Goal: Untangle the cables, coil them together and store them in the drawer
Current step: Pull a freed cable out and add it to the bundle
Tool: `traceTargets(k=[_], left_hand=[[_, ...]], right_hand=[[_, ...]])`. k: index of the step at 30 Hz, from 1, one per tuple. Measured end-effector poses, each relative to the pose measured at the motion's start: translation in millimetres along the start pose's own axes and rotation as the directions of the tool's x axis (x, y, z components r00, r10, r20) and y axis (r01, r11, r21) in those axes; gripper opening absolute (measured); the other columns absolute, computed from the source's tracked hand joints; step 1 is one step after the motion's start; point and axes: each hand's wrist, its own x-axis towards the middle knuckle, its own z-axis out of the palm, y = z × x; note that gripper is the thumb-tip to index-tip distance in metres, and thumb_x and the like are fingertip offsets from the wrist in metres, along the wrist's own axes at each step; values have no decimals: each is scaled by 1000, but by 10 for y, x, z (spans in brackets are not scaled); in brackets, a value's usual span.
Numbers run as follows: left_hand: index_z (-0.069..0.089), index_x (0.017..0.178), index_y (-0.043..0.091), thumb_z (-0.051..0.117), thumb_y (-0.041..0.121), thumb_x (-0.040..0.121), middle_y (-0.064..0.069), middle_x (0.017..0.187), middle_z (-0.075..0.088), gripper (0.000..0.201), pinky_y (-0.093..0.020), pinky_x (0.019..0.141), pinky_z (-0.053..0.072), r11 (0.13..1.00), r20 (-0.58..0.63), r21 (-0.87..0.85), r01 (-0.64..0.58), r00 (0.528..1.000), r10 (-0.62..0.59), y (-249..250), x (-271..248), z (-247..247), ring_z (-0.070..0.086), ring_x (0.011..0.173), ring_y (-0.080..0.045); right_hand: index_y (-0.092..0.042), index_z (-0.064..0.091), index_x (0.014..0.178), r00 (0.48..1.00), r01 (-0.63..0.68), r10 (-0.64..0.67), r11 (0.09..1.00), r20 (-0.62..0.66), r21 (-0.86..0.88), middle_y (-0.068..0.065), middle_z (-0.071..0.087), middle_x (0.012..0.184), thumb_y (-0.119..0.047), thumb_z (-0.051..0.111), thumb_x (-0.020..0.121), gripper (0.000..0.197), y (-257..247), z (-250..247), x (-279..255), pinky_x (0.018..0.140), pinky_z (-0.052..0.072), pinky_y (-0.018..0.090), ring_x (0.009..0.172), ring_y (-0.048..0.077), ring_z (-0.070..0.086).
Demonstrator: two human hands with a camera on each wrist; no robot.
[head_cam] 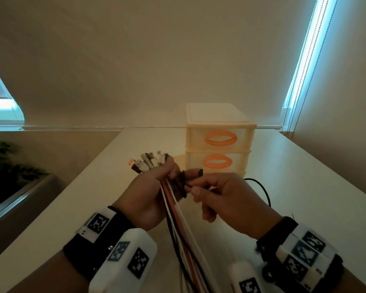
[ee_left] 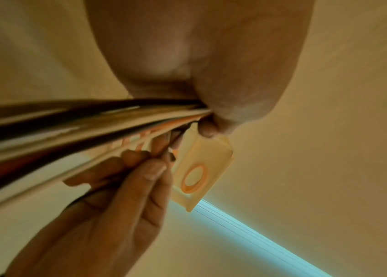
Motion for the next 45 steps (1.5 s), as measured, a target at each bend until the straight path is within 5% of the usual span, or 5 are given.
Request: traceTargets(k=[19, 24, 34, 41, 45], left_hand=[[40, 67, 18, 44, 38, 105, 5, 64, 34, 43, -21, 45, 33, 922, -121, -362, -136, 988, 98, 166, 47, -129, 34, 48, -9], [40, 69, 19, 44, 38, 104, 6, 65, 36, 40, -20, 45, 33, 916, -101, -374, -148, 988, 119, 185, 44, -135, 34, 49, -8], [43, 73, 12, 45, 35, 104, -30, 106, 65, 39, -37, 83, 52, 958, 337, 246, 149, 913, -229, -10, -128, 48, 68, 97, -41], [42, 71, 12, 39, 40, 106, -25, 118, 70, 45, -44, 109, 44, 990, -89, -113, -80, 994, 70, -33, 11, 50, 65, 117, -35], [43, 70, 13, 41, 40, 106, -9, 83, 67, 45, -29, 73, 54, 913, -141, -376, -157, 984, 111, 55, 12, 19, 71, 81, -24]], right_hand=[[-18, 69, 86, 956, -272, 292, 925, 38, -266, -8, 59, 70, -31, 56, 100, 24, 350, -279, 78, 51, 40, 15, 47, -5, 48], [-17, 68, 90, 818, -365, 359, 928, 449, -75, 0, 66, 79, -19, 51, 104, 22, 308, -378, 4, 57, 46, 27, 58, 9, 55], [-20, 65, 81, 938, 29, -82, 987, -337, -159, -4, 66, 72, -27, 64, 96, 16, 67, -110, 79, 55, 47, 14, 60, 1, 61], [-22, 75, 105, 999, 35, -33, 995, 23, -95, -6, 71, 76, -20, 69, 93, 13, 26, -44, -38, 66, 53, 18, 66, 3, 66], [-28, 70, 89, 933, -116, 167, 978, 320, -172, -6, 65, 68, -30, 58, 100, 17, 1, 77, -62, 58, 53, 24, 59, 10, 60]])
